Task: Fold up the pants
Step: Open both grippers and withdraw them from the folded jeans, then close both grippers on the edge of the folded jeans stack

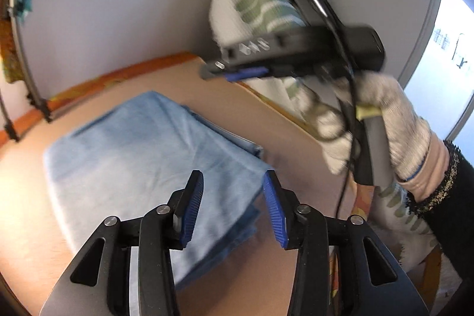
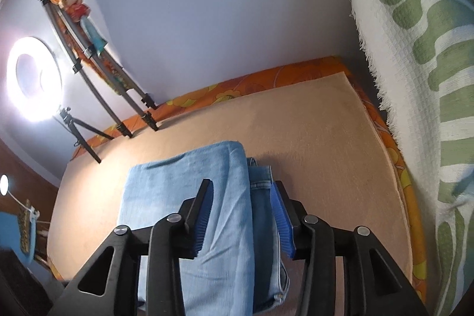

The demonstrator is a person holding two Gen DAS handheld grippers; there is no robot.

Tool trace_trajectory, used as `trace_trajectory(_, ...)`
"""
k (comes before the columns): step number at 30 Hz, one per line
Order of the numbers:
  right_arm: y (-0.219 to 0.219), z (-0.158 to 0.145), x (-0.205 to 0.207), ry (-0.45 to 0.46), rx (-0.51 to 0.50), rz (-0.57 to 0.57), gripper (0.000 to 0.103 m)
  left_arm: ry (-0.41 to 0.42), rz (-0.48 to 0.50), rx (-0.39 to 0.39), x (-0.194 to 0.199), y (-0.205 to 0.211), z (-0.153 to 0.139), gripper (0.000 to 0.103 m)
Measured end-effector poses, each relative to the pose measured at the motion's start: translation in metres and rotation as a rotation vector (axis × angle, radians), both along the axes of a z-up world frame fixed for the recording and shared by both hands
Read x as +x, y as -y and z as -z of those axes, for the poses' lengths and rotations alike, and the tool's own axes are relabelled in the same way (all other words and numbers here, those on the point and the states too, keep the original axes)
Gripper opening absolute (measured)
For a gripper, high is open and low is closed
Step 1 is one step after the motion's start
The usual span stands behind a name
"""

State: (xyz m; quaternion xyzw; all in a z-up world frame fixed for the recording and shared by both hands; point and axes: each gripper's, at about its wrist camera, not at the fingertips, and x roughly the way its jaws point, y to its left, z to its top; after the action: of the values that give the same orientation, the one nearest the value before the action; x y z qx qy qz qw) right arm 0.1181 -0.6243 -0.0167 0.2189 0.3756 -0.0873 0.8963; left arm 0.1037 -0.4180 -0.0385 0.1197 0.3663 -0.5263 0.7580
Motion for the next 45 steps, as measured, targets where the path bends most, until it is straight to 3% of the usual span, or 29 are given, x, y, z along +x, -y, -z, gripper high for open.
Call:
trace_trajectory(3, -0.007, -0.007, -0.01, 0.016, -0.023, 0.004, 0.05, 0.049, -0.025, 0.001, 0.007, -0.017, -0.01, 0.043)
trace_trajectory(10, -0.025, -0.019, -0.021, 0.044, -0.128, -0.029, 0.067, 0.078, -0.067, 0.011, 0.026, -0.029, -0.011, 0.05)
trace_trajectory(14, -0.028, -0.016, -0.021, 0.028, -0.139, -0.046, 0.074, 0.048, -0.104, 0.017, 0.038, -0.045, -0.005, 0.052)
trace_trajectory(19, -0.032, -0.004, -0.013, -0.004, -0.161, -0.095, 0.084, -0.003, -0.173, 0.02, 0.066, -0.067, 0.005, 0.063)
trace_trajectory(24, -0.025, 0.019, 0.007, -0.067, -0.088, -0.143, 0.086, -0.108, -0.261, 0.008, 0.102, -0.084, 0.021, 0.067)
trace_trajectory(29, -0.01, 0.045, 0.027, -0.118, -0.007, -0.154, 0.086, -0.145, -0.315, 0.062, 0.122, -0.088, 0.046, 0.069)
trace_trajectory(33, 0.0, 0.068, 0.039, -0.159, 0.06, -0.167, 0.086, -0.224, -0.355, 0.073, 0.135, -0.092, 0.07, 0.069)
trace_trajectory(45, 0.01, 0.099, 0.055, -0.197, 0.117, -0.209, 0.089, -0.304, -0.382, 0.054, 0.146, -0.084, 0.094, 0.069)
